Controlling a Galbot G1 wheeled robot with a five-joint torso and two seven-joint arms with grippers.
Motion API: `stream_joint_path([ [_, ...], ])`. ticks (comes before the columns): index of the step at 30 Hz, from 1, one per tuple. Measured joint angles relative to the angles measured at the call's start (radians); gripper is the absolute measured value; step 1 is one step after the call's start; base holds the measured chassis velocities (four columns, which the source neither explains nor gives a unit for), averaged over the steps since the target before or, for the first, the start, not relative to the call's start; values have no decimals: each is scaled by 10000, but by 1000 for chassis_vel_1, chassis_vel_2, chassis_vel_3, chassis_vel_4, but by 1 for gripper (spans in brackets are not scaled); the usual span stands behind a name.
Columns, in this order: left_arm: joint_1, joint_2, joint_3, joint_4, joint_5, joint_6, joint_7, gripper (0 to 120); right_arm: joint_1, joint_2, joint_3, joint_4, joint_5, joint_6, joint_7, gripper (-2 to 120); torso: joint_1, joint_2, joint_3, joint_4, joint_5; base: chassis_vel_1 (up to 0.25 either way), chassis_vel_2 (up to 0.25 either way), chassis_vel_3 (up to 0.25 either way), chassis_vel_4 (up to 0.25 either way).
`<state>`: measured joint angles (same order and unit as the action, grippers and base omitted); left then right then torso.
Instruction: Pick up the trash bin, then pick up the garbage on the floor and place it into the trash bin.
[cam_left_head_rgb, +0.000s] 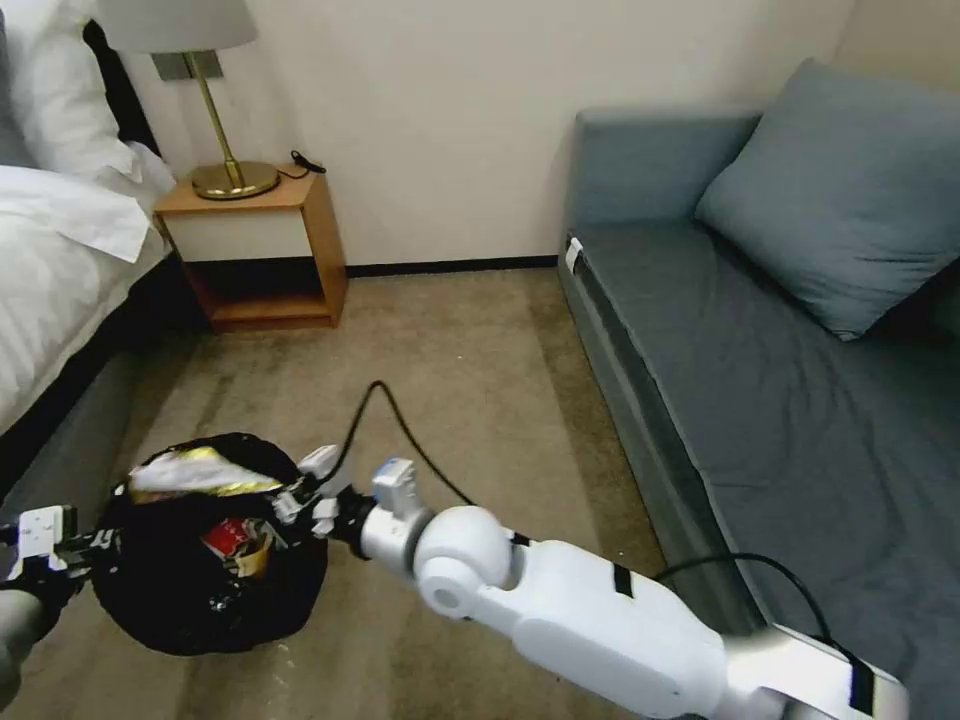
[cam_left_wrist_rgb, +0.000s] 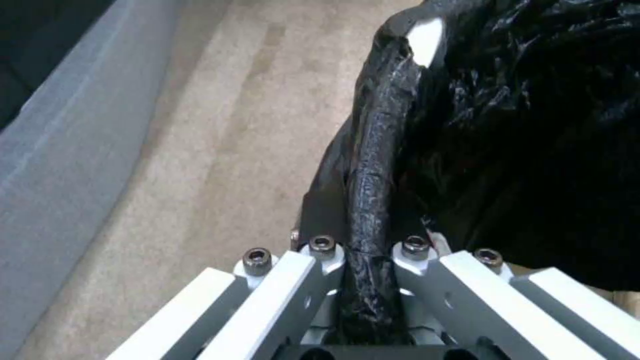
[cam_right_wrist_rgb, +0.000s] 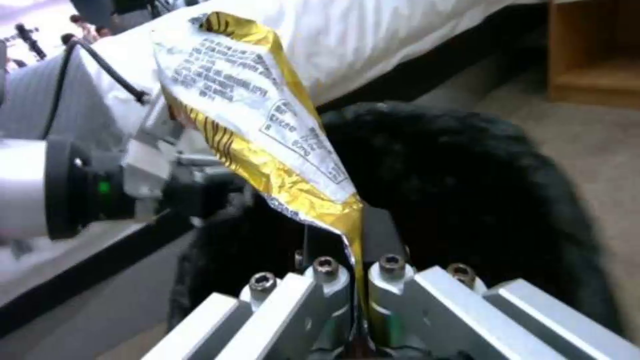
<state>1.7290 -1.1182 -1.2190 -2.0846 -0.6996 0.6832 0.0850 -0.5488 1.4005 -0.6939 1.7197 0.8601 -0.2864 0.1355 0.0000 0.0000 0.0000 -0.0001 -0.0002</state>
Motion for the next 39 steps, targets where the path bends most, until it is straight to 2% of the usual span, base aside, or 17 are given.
stream_joint_path([
  [5,9,-159,49,-45,28,0,0,3,48,886,-74,-640,46,157,163,0,-1,0,0,3,-1,0,0,0,0],
  [11,82,-191,14,-116,35,0,4,3,63,1048,-130,-922,-25,160,203,0,0,0,0,2,-1,0,0,0,0],
  [12,131,-188,-63,-130,34,-7,29,3,60,1054,-127,-1108,-97,175,199,7,0,0,0,1,0,0,0,0,0],
  [13,131,-188,-63,-130,34,-7,29,3,60,1054,-127,-1108,-97,175,199,7,0,0,0,1,0,0,0,0,0],
  [17,145,-194,-76,-170,25,-16,40,3,0,996,-91,-1208,-171,186,198,25,0,0,0,1,0,0,0,0,0],
  [19,145,-198,-76,-181,23,-16,40,3,-10,974,-87,-1201,-177,186,199,26,-1,0,0,1,1,0,0,0,0],
  [20,146,-204,-76,-206,20,-17,42,3,-36,931,-85,-1159,-196,180,197,35,0,0,0,0,1,0,0,0,0],
  [23,147,-206,-76,-212,18,-18,43,3,-67,906,-84,-1124,-227,171,190,42,-1,0,0,0,1,0,0,0,0],
  [24,147,-206,-78,-213,18,-18,43,3,-98,893,-83,-1109,-268,164,185,50,0,0,0,1,1,0,0,0,0],
  [26,143,-206,-84,-213,13,-19,43,3,-113,883,-83,-1094,-296,160,175,53,0,0,0,1,1,0,0,0,0],
  [29,134,-197,-114,-213,-11,-18,43,3,-153,849,-83,-1087,-434,154,136,68,0,0,0,1,1,0,0,0,0],
  [31,134,-194,-116,-213,-14,-19,43,3,-159,844,-82,-1090,-458,154,132,70,0,0,0,1,1,0,0,0,0],
  [34,127,-176,-137,-204,-37,-19,44,3,-216,738,-68,-1094,-626,153,99,86,-1,0,0,1,2,0,0,0,0],
  [35,127,-176,-137,-204,-37,-19,44,3,-216,738,-68,-1094,-626,153,99,86,-1,0,0,1,2,0,0,0,0],
  [37,117,-160,-142,-183,-47,-18,46,3,-272,627,-59,-1046,-739,153,54,96,0,0,0,1,3,0,0,0,0],
  [39,103,-135,-142,-160,-55,-19,47,3,-334,560,21,-973,-764,160,42,99,0,0,0,1,3,0,0,0,0],
])
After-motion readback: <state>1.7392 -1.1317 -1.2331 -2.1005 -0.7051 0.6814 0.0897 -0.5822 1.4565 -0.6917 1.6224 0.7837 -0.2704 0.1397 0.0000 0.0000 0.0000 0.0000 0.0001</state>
